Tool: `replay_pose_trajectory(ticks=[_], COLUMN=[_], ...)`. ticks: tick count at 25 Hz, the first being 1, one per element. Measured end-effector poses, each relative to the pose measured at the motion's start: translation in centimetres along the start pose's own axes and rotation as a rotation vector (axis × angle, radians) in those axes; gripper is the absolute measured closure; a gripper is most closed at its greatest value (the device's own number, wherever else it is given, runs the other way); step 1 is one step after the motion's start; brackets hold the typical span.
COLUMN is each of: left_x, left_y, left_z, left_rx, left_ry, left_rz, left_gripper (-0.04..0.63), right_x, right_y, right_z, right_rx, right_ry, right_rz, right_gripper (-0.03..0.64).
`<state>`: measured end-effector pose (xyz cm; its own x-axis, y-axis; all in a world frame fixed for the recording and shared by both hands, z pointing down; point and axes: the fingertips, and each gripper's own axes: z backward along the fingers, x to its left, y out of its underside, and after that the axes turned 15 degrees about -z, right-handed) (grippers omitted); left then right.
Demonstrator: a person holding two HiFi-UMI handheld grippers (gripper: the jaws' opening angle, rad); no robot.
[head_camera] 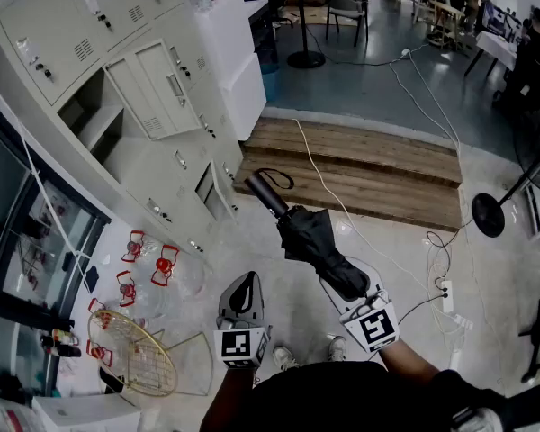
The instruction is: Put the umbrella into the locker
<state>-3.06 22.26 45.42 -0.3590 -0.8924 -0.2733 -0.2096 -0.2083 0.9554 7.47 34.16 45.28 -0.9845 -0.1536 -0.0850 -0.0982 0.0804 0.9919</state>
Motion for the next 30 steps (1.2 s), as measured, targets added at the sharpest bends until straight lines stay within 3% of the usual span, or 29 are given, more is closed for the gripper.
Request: replay_pose_trajectory(ticks=[13, 30], left_x=[0.3, 7.5], left_y=[-0.1, 2.4], left_z=[1.2, 4.0], left_rx=[-0.005, -0.046], left_ry=[-0.006, 0.010], left_rz=[0.008, -0.014], left_gripper=[0.598, 0.598], right_x=[1.0, 6.0], right_y=[-0.9, -1.5], right_z=[-0.4, -5.8], right_rx=[-0.038, -0.078], right_ry=[-0.020, 0.033], right_rz=[-0.052, -0.066], right_gripper=[0.408, 0.407])
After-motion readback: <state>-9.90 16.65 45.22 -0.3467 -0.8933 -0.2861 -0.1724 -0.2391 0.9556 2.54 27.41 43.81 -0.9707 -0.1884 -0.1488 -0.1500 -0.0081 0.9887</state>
